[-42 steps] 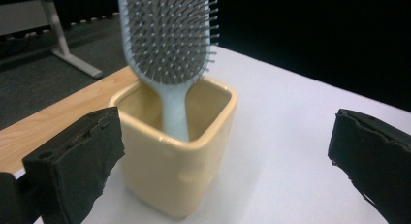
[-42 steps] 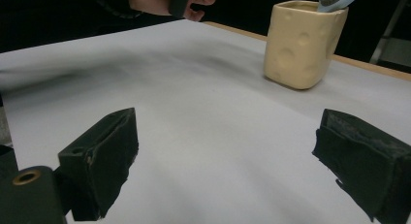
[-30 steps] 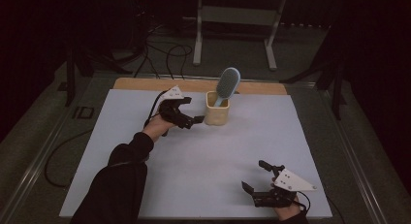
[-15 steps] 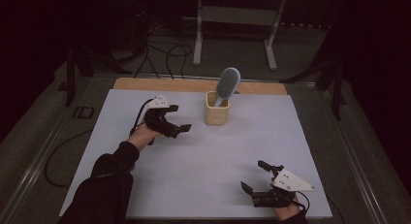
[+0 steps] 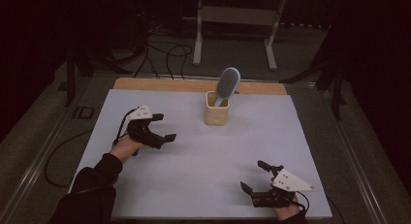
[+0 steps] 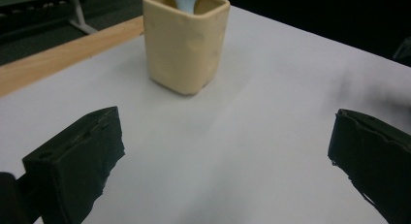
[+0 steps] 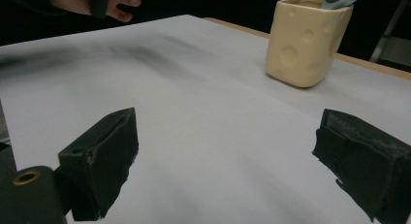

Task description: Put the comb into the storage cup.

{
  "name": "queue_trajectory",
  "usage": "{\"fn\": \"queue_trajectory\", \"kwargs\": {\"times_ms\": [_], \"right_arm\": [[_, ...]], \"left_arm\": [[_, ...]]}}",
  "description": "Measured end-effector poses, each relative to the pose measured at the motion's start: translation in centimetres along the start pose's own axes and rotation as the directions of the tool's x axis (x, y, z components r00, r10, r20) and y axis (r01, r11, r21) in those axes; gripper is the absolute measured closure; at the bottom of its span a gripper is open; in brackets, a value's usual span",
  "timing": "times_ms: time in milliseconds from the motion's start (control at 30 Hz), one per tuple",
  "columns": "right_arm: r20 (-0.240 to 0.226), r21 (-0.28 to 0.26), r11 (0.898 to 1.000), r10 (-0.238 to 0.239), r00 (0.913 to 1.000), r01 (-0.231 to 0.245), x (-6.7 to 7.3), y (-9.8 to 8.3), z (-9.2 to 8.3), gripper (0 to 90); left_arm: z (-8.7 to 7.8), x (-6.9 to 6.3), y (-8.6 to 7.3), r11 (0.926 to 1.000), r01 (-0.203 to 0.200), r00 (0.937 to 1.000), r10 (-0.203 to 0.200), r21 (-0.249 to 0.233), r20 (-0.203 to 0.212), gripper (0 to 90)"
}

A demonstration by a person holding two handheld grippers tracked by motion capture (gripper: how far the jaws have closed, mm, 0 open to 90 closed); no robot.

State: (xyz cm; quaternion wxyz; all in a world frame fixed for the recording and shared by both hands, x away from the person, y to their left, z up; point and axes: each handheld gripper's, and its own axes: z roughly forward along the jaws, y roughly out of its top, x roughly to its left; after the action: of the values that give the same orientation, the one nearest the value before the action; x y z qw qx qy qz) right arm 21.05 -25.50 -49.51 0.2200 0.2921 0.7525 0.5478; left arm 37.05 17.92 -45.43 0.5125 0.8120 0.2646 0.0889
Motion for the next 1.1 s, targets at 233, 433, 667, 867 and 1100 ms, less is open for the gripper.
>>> {"fn": "queue_trajectory", "kwargs": {"times_ms": [233, 433, 667, 867, 1100], "right_arm": [[-0.001, -0.001, 1.000, -0.004, 1.0000, 0.004, 0.1, 0.1, 0.0, 8.1], [0.003, 0.001, 1.000, -0.001, 1.0000, 0.001, 0.0, 0.0, 0.0, 8.1], [0.003, 0.000, 1.000, -0.004, 1.0000, 0.004, 0.1, 0.1, 0.0, 8.1], [0.005, -0.001, 1.000, -0.003, 1.0000, 0.003, 0.1, 0.1, 0.0, 8.1], [0.005, -0.001, 1.000, -0.009, 1.0000, 0.009, 0.0, 0.1, 0.0, 8.1]], "left_arm": [[-2.2, -0.5, -1.7, 0.9999, 0.013, 0.9998, -0.013, 0.005, -0.017, 0.0], [-3.7, -1.0, -2.9, 0.9994, 0.019, 0.9995, -0.018, 0.030, -0.026, 0.0], [-5.0, -1.7, -4.5, 0.9984, 0.004, 0.9988, -0.001, 0.057, -0.049, 0.0], [-6.5, -2.3, -5.6, 0.9987, 0.004, 0.9982, -0.001, 0.051, -0.060, 0.0], [-8.5, -3.3, -7.2, 0.9979, 0.008, 0.9962, -0.003, 0.064, -0.086, 0.0]]}}
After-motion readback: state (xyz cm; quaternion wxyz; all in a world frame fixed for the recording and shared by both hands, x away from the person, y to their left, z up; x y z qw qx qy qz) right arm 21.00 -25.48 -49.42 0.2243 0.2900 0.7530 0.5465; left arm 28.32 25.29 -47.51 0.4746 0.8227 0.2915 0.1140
